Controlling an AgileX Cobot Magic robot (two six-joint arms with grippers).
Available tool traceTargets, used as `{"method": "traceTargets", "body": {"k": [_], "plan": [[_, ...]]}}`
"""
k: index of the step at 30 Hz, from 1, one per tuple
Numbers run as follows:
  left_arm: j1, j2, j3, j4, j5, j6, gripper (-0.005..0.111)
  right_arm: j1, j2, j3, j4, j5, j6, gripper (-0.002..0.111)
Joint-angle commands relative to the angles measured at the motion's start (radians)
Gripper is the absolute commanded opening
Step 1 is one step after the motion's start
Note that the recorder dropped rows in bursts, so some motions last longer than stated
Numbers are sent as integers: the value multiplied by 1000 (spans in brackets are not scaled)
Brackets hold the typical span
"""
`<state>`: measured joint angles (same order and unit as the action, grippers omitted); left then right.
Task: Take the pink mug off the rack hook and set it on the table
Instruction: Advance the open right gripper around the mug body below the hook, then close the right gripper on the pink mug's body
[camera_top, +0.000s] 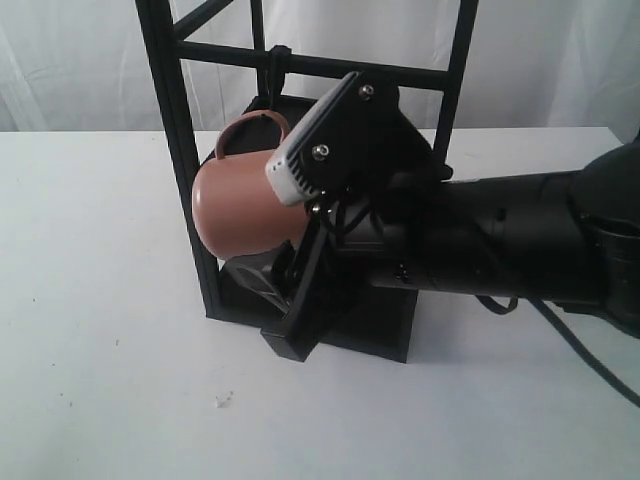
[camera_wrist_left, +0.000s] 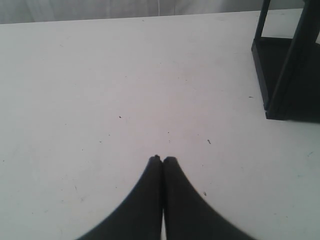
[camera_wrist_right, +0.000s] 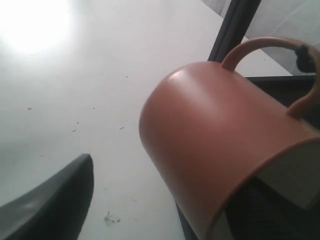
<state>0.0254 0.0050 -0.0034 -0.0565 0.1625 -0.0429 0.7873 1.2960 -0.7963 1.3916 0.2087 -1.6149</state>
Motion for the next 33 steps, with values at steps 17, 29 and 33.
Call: {"method": "traceTargets", "body": {"k": [17, 29, 33], "plan": [[2, -5, 3, -2, -4, -3, 0, 3, 23, -46, 73, 0, -3, 66], [2, -5, 3, -2, -4, -3, 0, 3, 93, -91, 98, 11, -3, 66], [2, -5, 3, -2, -4, -3, 0, 3, 93, -91, 98, 11, -3, 66]]}}
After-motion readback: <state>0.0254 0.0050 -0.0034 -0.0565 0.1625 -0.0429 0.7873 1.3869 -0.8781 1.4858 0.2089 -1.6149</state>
